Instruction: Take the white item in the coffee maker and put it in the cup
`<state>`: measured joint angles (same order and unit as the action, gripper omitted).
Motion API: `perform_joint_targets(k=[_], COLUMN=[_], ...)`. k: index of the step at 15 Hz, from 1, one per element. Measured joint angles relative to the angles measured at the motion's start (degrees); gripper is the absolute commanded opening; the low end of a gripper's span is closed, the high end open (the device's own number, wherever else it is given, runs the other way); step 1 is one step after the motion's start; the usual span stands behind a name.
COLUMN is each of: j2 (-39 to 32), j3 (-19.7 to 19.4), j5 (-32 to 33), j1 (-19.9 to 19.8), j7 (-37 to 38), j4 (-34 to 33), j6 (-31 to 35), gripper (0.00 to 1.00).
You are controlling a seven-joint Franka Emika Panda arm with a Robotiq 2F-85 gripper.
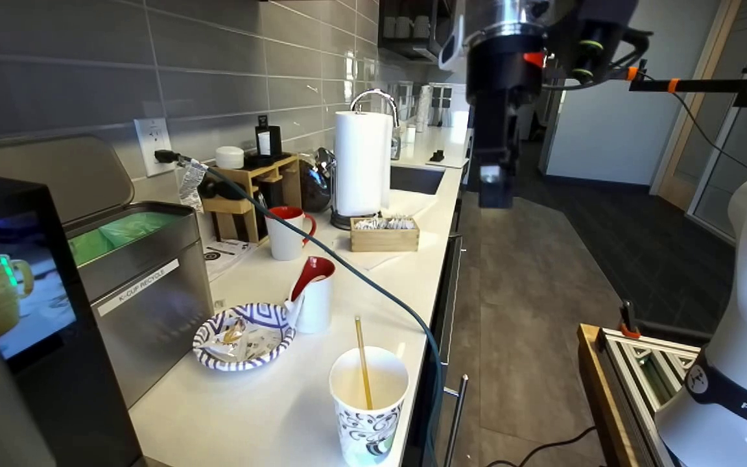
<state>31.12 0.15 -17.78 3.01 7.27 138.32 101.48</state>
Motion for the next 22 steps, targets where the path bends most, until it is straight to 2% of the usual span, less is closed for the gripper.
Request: perform_joint_targets(k=[5,11,16,22], j2=[-13.15,-27.19,-30.69,-31.43], j3=[1.23,7.50,9.79,9.94], j5=[0.97,8.11,13.76,14.57], j1=[-0.47,1.60,4.36,4.78], j7=[2.21,8.55,9.47,9.46], j4=[-17.61,-36.11,-43.25,-44.21], j6=[-1.17,-2.69,-2.77,-2.77], gripper=[1.00,1.00,1.00,1.00])
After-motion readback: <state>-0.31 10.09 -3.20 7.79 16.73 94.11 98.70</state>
